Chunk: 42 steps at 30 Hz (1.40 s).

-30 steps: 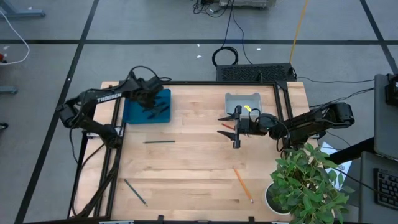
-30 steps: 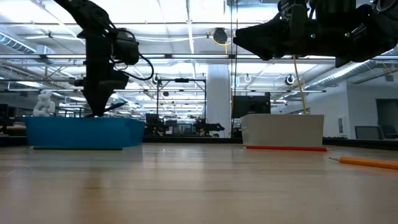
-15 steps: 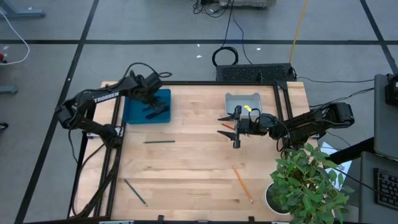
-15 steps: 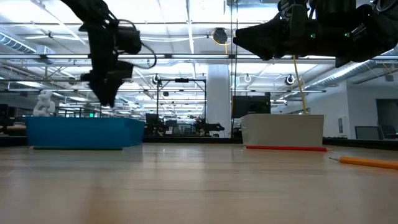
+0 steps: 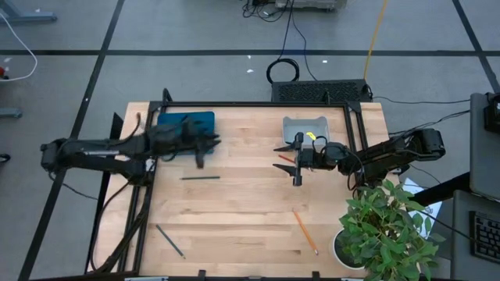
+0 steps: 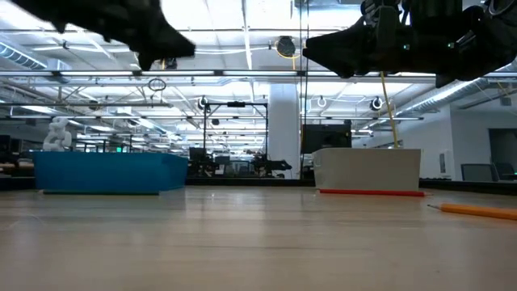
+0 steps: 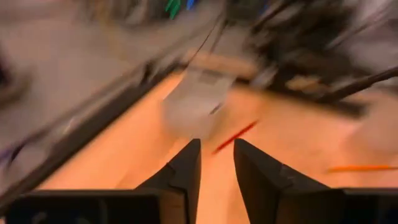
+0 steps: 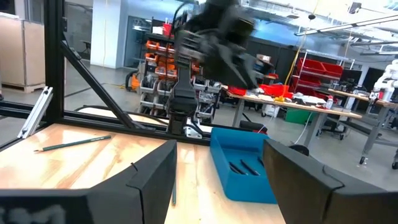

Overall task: Sort pens & pencils
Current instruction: Put the red pencil into the gray bin

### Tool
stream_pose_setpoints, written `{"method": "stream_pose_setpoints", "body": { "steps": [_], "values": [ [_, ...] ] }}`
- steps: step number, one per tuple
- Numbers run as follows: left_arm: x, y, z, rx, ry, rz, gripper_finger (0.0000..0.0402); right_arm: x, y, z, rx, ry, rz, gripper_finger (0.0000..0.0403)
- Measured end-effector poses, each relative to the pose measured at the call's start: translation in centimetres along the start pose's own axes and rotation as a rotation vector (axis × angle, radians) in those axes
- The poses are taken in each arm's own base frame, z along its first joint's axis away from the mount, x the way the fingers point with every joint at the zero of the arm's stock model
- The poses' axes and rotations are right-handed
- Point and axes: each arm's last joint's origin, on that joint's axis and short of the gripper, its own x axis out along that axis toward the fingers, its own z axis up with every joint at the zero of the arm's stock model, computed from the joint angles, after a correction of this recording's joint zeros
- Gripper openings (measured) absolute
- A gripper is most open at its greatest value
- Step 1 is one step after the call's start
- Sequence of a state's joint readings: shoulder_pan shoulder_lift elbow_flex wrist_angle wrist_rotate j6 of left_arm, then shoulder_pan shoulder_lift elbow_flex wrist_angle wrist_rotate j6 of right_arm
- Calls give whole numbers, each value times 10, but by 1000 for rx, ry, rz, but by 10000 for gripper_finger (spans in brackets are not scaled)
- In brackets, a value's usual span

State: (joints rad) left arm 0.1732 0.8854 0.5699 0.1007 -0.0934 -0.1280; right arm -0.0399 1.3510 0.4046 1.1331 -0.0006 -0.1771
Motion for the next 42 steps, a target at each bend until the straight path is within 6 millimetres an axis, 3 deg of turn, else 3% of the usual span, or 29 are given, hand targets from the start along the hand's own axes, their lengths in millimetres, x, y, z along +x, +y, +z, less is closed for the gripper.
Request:
{"method": "stream_pose_setpoints", "body": {
  "steps": [4,9,14,25,33,38,42],
  "values": [
    [-21,-12,-22,32,-203,-110,74,0,0,0,-26,0,0,226],
    [-35,-10,-45,27,-253,-136,42,0,0,1,-30,-13,-3,226],
    [-41,-8,-49,58,-249,-129,5,0,-1,3,-34,-24,-10,226],
    [-41,-8,-51,94,-222,-119,4,0,0,0,10,-1,-6,226],
    [-40,-6,-56,166,-178,-87,3,0,-5,-1,136,9,-28,226],
    [-40,-6,-57,165,-169,-63,3,-2,-11,-11,197,123,-54,226],
    [-40,-6,-57,162,-168,-63,4,-1,-10,-15,180,441,-148,226]
  ]
}}
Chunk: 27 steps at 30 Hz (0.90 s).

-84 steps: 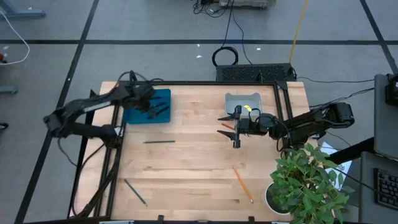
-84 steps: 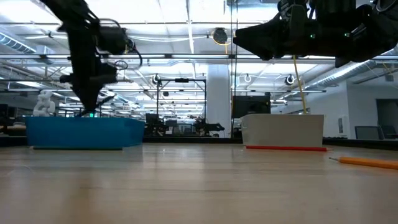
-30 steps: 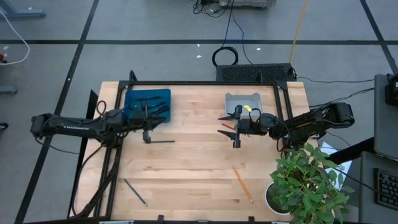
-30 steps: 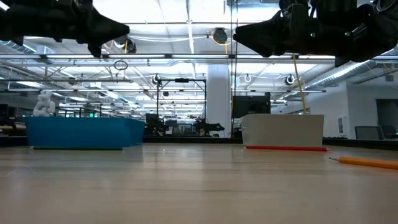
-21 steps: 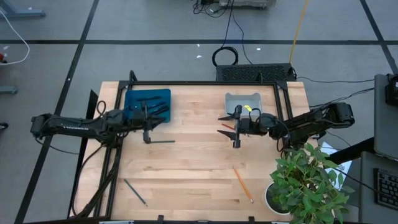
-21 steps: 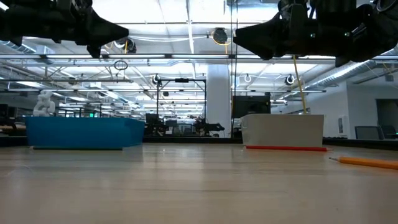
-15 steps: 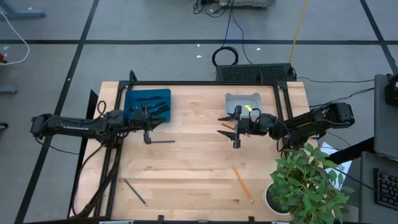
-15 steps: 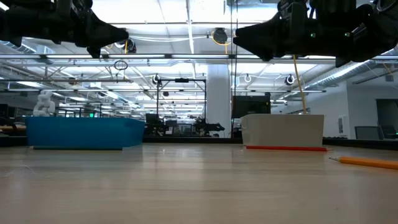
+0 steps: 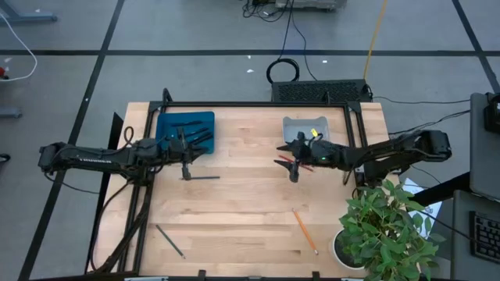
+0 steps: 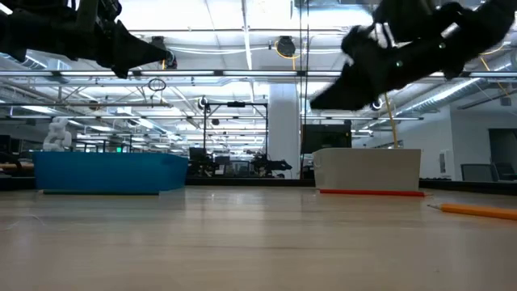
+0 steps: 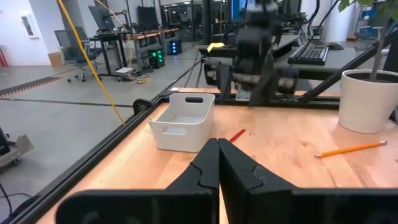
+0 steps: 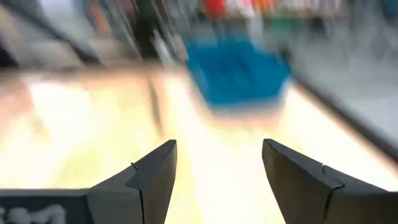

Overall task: Sort pens & pencils
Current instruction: Put the red pencil into the gray bin

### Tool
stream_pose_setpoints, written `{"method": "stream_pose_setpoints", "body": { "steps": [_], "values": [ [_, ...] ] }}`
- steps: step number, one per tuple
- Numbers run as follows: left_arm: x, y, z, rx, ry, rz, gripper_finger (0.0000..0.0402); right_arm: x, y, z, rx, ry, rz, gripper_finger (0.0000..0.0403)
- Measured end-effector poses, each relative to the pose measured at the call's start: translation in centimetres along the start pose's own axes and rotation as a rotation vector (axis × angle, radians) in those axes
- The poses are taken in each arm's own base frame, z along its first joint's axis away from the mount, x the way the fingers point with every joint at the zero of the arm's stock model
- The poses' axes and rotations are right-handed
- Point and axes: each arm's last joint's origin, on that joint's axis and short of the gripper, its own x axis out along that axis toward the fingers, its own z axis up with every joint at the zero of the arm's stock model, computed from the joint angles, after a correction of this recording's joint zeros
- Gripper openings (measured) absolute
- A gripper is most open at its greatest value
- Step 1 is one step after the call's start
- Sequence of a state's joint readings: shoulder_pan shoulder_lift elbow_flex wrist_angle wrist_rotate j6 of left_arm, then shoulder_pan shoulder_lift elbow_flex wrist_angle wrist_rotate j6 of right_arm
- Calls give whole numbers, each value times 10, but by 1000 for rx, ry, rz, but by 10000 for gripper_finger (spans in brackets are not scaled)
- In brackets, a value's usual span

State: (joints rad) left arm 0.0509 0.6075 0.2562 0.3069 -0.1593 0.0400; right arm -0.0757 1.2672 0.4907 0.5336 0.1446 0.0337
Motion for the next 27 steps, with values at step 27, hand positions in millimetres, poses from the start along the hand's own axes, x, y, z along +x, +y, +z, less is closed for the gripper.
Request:
{"method": "stream_pose_setpoints", "body": {
  "steps": [27],
  "values": [
    [0,0,-1,-16,13,0,5,-27,-18,-81,164,703,-240,226]
  ]
}}
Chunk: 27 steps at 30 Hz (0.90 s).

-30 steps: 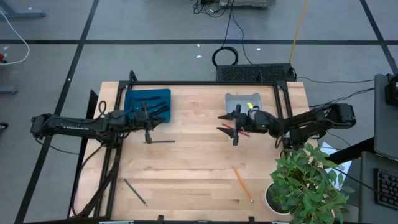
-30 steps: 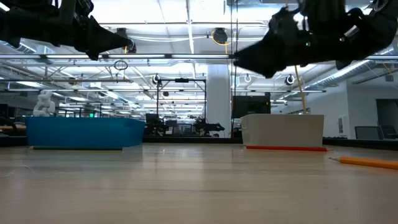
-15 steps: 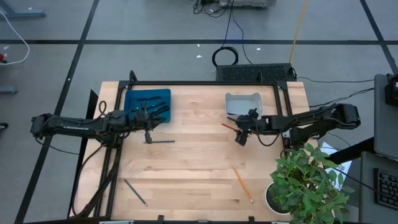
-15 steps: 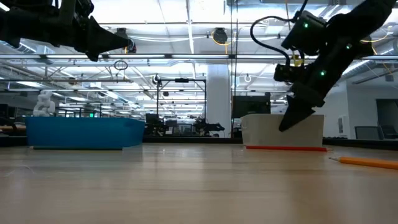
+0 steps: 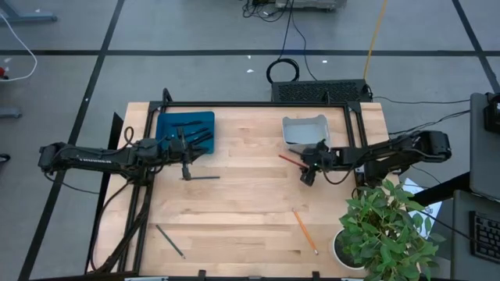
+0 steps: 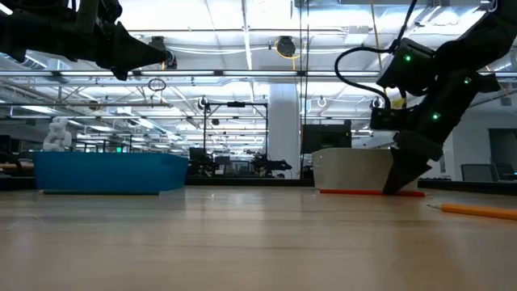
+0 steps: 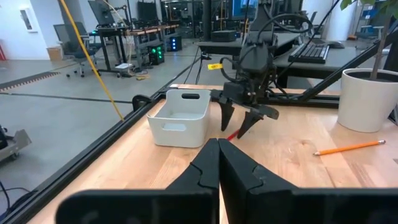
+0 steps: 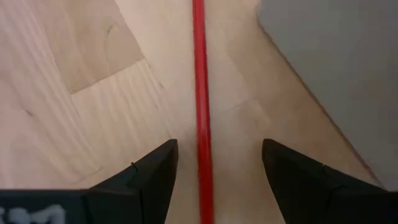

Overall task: Sort pens & pencils
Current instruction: Put the red pencil into the gray bin

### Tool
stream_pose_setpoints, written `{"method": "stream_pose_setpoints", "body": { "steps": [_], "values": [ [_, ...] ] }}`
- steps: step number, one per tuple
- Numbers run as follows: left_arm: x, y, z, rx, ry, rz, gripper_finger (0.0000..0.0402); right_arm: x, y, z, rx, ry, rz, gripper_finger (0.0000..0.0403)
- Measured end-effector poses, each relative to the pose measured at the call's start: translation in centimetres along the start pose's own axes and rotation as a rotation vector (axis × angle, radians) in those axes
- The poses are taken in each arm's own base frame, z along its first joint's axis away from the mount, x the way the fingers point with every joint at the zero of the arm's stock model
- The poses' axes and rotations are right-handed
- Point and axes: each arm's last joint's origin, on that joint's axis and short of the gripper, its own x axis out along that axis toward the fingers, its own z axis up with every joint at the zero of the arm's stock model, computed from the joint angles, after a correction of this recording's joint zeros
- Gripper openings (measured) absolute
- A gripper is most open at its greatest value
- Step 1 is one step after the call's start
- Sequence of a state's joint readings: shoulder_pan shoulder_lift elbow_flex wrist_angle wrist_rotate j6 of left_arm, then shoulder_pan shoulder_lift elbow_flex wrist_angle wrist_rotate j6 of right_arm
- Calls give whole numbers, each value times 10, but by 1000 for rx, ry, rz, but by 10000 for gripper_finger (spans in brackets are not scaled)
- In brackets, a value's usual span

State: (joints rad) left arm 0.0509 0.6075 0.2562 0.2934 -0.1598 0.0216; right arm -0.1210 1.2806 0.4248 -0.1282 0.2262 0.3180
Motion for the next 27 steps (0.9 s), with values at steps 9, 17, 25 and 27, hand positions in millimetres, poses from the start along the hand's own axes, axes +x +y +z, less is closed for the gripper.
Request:
{"method": "stream_pose_setpoints", "body": {
  "steps": [9,17,25,27],
  "values": [
    [0,0,0,1,5,0,7,7,-6,-25,-3,71,-9,192],
    [0,0,0,1,5,0,6,5,4,-31,-65,86,31,84],
    [0,0,0,1,5,0,10,2,12,-35,-41,98,61,8],
    [0,0,0,-5,5,0,7,2,14,-36,-31,96,60,5]
  ]
}}
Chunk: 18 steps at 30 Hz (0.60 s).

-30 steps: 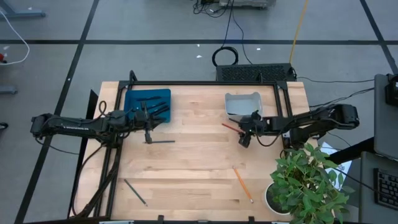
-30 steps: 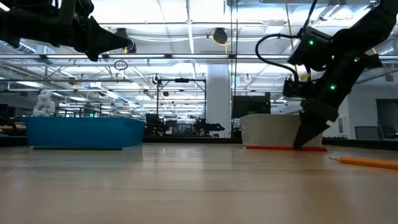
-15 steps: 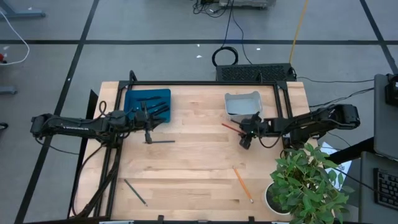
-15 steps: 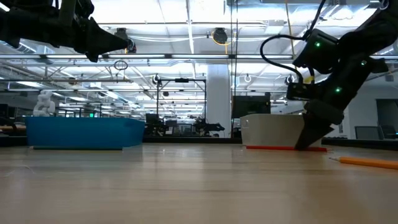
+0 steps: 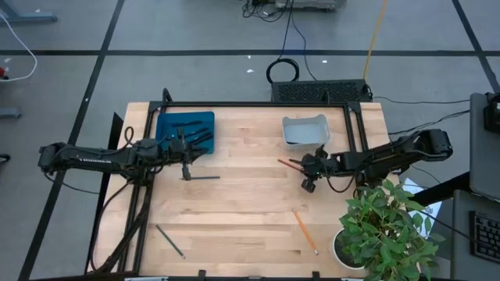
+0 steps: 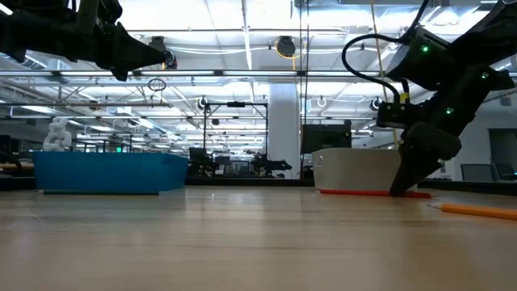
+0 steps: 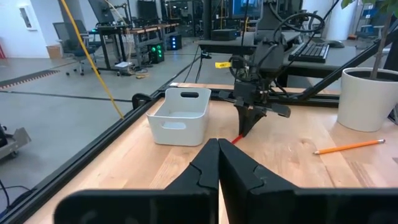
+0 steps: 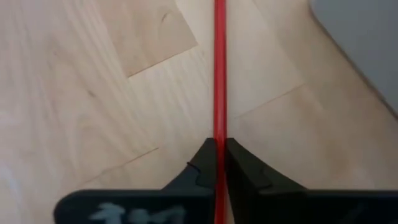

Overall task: Sort pens & pencils
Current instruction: Put the red pencil into the gray bin

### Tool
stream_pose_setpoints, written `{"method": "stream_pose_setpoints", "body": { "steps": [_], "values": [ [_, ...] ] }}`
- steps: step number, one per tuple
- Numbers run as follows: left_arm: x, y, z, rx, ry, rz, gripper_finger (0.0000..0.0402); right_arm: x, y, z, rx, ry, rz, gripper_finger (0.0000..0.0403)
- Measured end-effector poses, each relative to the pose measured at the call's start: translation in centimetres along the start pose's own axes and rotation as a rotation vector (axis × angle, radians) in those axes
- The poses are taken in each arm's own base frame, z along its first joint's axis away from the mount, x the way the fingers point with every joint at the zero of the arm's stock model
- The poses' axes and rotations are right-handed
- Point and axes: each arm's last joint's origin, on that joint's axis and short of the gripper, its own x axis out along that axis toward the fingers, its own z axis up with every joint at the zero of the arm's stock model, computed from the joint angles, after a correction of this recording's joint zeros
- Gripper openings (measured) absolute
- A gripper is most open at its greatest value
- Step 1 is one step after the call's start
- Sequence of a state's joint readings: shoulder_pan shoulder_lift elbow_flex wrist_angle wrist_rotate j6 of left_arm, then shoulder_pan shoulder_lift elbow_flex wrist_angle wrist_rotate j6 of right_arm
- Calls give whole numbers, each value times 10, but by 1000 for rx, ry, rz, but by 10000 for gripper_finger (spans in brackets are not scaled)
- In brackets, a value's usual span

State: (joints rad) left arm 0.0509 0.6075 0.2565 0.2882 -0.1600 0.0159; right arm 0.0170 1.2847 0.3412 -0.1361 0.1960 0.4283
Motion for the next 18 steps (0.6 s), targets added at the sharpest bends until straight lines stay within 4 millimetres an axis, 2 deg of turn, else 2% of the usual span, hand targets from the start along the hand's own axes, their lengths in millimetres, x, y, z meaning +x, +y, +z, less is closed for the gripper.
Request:
{"method": "stream_pose_setpoints", "body": {
  "steps": [4,12,18],
  "values": [
    [0,0,0,-23,0,0,4,-3,6,2,7,-54,12,3],
    [0,0,0,-45,0,-1,31,-23,30,20,-102,-336,205,3],
    [0,0,0,-48,-4,0,26,-33,36,21,-126,-406,242,4]
  ]
}}
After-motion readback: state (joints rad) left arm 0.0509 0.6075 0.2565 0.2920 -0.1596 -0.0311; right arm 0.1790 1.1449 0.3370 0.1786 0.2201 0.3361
